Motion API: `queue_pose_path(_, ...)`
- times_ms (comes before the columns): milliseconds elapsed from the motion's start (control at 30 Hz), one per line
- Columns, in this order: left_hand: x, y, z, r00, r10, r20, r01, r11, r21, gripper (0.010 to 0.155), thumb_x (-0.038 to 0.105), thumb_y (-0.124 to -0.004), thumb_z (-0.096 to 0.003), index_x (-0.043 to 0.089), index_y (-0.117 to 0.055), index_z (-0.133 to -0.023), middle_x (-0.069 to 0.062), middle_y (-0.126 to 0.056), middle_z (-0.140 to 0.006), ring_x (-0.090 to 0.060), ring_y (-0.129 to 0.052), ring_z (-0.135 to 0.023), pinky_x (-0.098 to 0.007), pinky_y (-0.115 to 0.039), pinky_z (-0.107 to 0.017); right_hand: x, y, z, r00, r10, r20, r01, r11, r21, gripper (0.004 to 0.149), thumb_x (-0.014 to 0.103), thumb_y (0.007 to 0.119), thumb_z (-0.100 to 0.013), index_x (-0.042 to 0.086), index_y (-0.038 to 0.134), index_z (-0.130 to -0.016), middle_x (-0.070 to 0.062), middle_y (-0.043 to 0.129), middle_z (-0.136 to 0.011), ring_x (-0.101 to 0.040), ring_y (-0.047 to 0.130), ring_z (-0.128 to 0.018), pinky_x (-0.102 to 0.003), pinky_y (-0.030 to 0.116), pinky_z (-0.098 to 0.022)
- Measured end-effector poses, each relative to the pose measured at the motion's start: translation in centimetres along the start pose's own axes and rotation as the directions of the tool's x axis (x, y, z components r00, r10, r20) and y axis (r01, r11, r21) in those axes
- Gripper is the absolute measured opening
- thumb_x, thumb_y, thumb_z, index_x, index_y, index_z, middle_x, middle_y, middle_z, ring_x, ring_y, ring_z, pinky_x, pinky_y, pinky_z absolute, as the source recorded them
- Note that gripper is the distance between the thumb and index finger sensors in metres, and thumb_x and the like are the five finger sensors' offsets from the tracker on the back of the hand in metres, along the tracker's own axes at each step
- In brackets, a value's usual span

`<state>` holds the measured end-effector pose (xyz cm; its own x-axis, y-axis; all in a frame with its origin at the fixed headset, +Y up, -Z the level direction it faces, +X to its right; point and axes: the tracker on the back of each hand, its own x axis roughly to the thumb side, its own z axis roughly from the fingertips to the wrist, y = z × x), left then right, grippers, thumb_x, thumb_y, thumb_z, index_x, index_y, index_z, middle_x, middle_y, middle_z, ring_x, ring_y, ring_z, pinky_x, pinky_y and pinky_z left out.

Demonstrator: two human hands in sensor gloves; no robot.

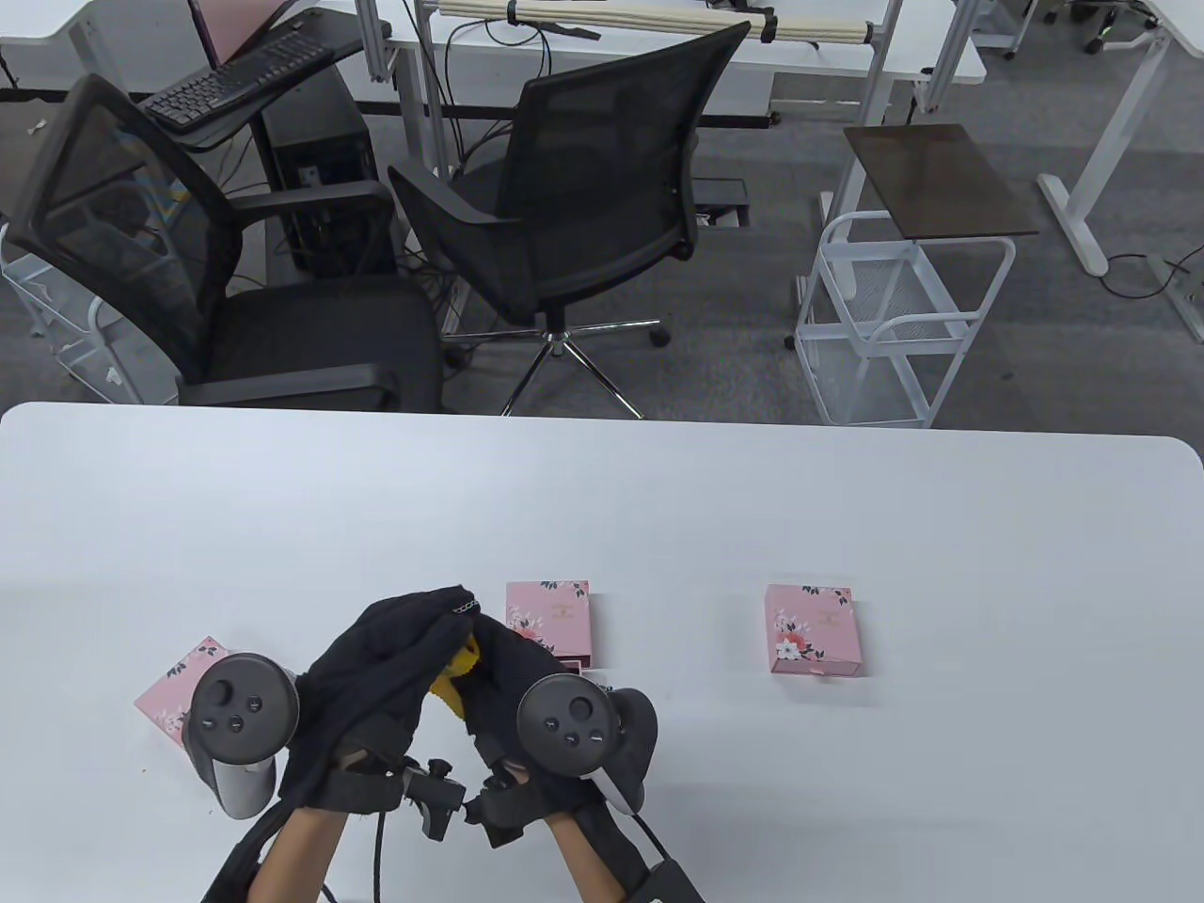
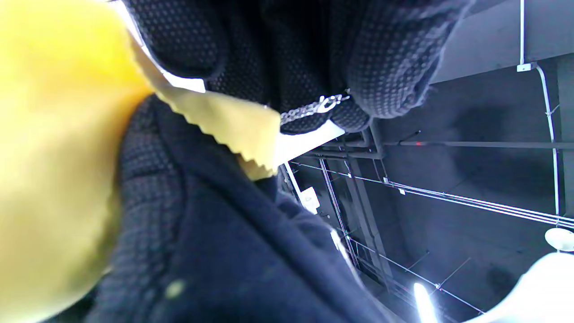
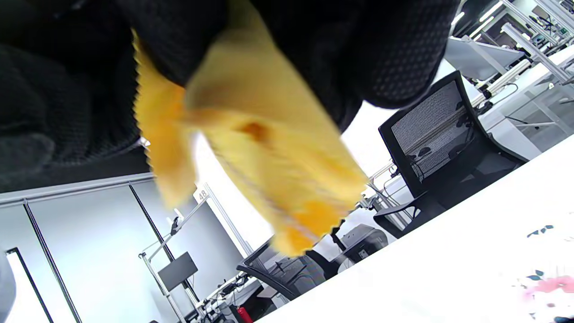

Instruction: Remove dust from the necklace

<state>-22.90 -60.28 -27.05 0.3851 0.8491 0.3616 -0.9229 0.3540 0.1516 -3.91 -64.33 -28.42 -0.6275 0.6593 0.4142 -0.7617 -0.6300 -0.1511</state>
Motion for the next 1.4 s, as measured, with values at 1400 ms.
queue_pose_path(1400, 0.3, 2.5, 0.0, 0.987, 0.149, 0.062, -0.155, 0.984, 0.089, 0.034, 0.048, -0.089, -0.0547, 0.034, -0.093, -0.086, 0.003, -0.099, -0.085, -0.021, -0.091, -0.078, -0.041, -0.082, -0.056, -2.8, 6.1, 0.3, 0.986, 0.144, -0.081, -0.108, 0.932, 0.346, 0.04, 0.026, 0.078, -0.063, 0.011, 0.073, -0.1, -0.015, 0.091, -0.084, -0.036, 0.096, -0.063, -0.053, 0.077, -0.056)
